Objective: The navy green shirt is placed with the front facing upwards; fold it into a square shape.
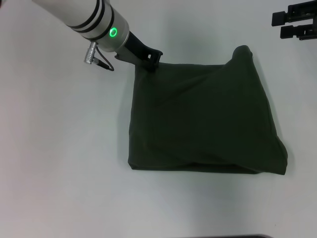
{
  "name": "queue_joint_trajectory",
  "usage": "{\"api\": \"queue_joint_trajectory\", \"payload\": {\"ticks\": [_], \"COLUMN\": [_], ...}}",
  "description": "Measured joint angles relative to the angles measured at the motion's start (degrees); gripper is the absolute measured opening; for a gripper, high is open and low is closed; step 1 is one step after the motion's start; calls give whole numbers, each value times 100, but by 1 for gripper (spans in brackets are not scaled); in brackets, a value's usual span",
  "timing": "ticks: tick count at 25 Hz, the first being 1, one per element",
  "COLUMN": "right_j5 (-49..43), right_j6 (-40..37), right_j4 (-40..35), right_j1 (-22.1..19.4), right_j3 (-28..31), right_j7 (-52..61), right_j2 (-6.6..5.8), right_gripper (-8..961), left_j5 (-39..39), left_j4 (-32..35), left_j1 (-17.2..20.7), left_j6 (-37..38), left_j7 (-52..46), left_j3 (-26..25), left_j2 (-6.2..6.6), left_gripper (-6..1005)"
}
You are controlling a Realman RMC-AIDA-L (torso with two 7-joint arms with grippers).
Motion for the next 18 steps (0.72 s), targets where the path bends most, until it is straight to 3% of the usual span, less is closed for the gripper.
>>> {"api": "queue_joint_trajectory", "payload": {"ticks": [6, 12, 18], "right_j5": [0, 0, 0], "right_j6": [-2, 0, 16], "right_j4": [22, 60, 63], "right_j1": [26, 30, 17], "right_j3": [0, 9, 19], "right_j7": [1, -1, -3], "right_j2": [-8, -16, -16], "right_gripper": [602, 603, 603], "left_j5": [5, -3, 1], "left_j4": [-28, -565, -139], "left_j1": [11, 332, 221], "left_j6": [-5, -110, -412], "left_j7": [17, 21, 7], "left_j3": [-3, -48, -22], "left_j2": [12, -37, -53], "left_gripper": [4, 1, 168]}}
